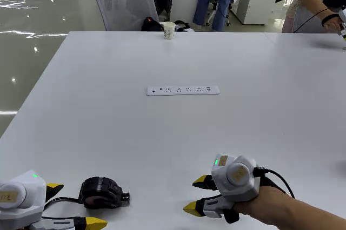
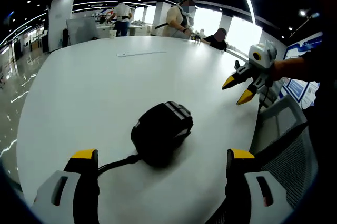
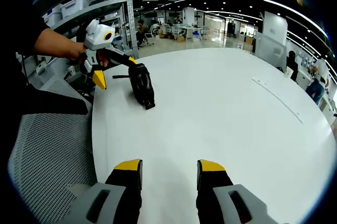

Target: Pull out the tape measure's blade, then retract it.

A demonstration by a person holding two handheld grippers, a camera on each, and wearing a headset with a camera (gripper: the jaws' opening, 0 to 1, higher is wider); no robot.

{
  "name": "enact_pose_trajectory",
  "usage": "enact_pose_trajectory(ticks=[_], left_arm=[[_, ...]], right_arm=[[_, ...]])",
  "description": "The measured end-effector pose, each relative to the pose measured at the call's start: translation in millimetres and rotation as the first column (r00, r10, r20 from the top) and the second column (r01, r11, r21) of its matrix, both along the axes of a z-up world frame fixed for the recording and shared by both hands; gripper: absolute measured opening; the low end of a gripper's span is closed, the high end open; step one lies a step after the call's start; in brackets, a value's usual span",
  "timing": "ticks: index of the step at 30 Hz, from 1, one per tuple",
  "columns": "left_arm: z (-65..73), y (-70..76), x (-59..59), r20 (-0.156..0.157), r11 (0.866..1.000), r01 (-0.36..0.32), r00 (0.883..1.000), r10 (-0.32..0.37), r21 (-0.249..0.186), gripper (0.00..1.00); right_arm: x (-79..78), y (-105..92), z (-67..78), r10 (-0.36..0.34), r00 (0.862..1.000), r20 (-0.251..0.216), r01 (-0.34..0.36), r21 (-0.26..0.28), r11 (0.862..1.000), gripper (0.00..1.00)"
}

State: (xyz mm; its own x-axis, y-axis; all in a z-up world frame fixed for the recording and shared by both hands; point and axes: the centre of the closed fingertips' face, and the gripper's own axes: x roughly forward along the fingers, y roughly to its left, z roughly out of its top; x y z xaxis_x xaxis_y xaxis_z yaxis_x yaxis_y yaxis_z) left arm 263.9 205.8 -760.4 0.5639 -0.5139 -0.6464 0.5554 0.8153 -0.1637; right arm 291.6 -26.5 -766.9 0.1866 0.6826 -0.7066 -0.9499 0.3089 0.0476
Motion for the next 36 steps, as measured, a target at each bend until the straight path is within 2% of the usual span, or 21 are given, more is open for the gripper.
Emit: enact_pose_trajectory(ticks=[1,4,7,10,13,14,16,18,21,22,23,24,25,27,29,31,36], left_arm=[[-1.4,0.2,-2.3,-0.010,1.000,0.003,1.000,-0.003,0.003,0.99],[-2.1,-1.1,-7.2,-0.010,1.000,0.022,1.000,-0.022,0.001,0.99],[-7.5,1.6,-13.7,-0.028,0.998,0.040,0.999,-0.039,0.050,0.99],[-6.0,1.2,-17.4,-0.041,0.998,0.046,0.998,-0.045,0.031,0.99],[-0.9,4.5,-18.7,-0.039,0.999,0.047,0.998,-0.046,0.010,0.99],[0.7,6.0,-18.5,-0.039,0.999,0.043,0.998,-0.043,0.007,0.99],[1.5,10.6,-18.9,-0.038,0.998,0.047,0.998,-0.046,0.028,0.99],[4.3,11.2,-21.5,-0.050,0.998,0.057,0.997,-0.056,0.010,0.99],[7.9,15.7,-21.0,-0.032,0.998,0.060,0.998,-0.059,0.025,0.99],[10.7,23.6,-13.7,0.023,0.996,0.050,0.998,-0.052,0.075,0.99],[11.1,25.5,-15.6,0.015,0.996,0.047,0.999,-0.049,0.077,0.99],[11.6,26.1,-16.0,-0.001,0.997,0.042,0.999,-0.042,0.058,0.99],[13.4,27.3,-15.6,-0.002,0.999,0.029,1.000,-0.029,0.040,0.99],[14.0,31.0,-15.6,0.006,0.998,0.026,1.000,-0.026,0.053,0.99],[14.9,32.9,-16.8,-0.001,0.998,0.026,1.000,-0.026,0.049,0.99],[14.3,33.2,-20.7,-0.023,0.998,0.035,0.999,-0.034,0.047,0.99],[21.1,36.5,-22.8,-0.012,0.999,0.037,0.999,-0.037,0.030,0.99]], right_arm=[[-0.8,-3.0,-1.2,-0.005,1.000,-0.003,0.005,-0.004,1.000,0.41],[-2.6,-13.4,-2.2,-0.014,1.000,-0.007,0.014,-0.004,1.000,0.43],[-2.6,-24.1,0.0,-0.038,0.999,-0.020,0.038,0.010,0.999,0.47],[-2.0,-37.5,4.7,-0.056,0.998,-0.022,0.056,0.025,0.998,0.51],[-0.9,-52.1,8.7,-0.064,0.998,-0.004,0.064,0.015,0.998,0.52],[-1.1,-56.4,10.1,-0.067,0.998,-0.001,0.067,0.012,0.998,0.53],[0.2,-67.9,11.8,-0.081,0.997,0.004,0.081,0.012,0.997,0.56],[-0.3,-77.8,13.1,-0.099,0.995,-0.005,0.099,0.022,0.995,0.58],[-2.6,-89.3,13.6,-0.114,0.993,-0.016,0.115,0.027,0.993,0.63],[-4.0,-92.1,14.0,-0.117,0.993,-0.022,0.117,0.030,0.993,0.64],[-5.2,-96.5,14.3,-0.120,0.993,-0.024,0.120,0.031,0.992,0.66],[-5.5,-99.6,13.9,-0.122,0.992,-0.025,0.122,0.030,0.992,0.67],[-5.3,-105.7,12.4,-0.131,0.991,-0.028,0.131,0.019,0.991,0.67],[-5.3,-113.6,11.5,-0.142,0.989,-0.031,0.142,0.009,0.990,0.69],[-4.1,-122.4,10.2,-0.165,0.986,-0.035,0.166,0.007,0.986,0.71],[-5.7,-130.4,9.3,-0.178,0.983,-0.037,0.178,0.000,0.984,0.73],[-7.2,-151.5,6.4,-0.211,0.977,-0.038,0.211,-0.018,0.977,0.77]])
